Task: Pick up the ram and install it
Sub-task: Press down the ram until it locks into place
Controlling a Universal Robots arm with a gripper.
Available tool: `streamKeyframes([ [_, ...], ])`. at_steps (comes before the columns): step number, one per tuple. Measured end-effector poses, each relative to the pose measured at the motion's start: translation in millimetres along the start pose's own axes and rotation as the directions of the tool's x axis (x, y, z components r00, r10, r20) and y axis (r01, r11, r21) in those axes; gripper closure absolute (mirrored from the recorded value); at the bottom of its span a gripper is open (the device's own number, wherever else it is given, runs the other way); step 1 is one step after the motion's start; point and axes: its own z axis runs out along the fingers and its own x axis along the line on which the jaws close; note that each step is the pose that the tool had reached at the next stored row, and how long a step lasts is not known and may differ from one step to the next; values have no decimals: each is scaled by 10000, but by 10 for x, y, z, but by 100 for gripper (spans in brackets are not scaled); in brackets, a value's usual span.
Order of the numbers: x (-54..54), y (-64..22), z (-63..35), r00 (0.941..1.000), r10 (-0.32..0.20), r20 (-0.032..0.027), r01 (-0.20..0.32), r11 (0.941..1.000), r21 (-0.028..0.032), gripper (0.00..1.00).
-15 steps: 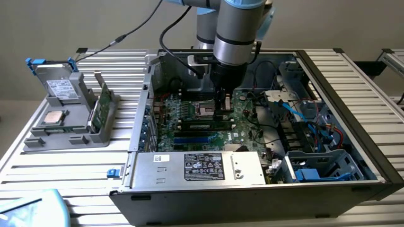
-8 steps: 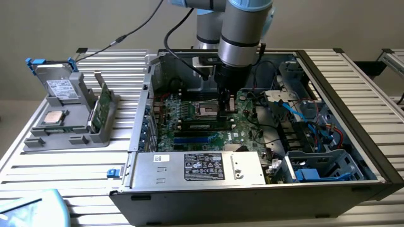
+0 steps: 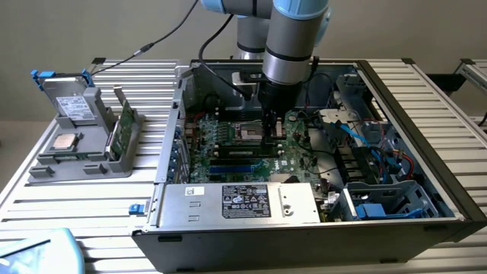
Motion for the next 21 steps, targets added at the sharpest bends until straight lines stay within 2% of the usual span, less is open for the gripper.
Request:
streamKeyframes([
  [3, -2, 4, -41, 10000, -2, 29, 2, 10000, 14, 89],
  [7, 3, 50, -94, 10000, 0, 8, 0, 10000, 3, 89],
  [21, -8, 387, -71, 10000, 4, 5, -4, 10000, 21, 89],
])
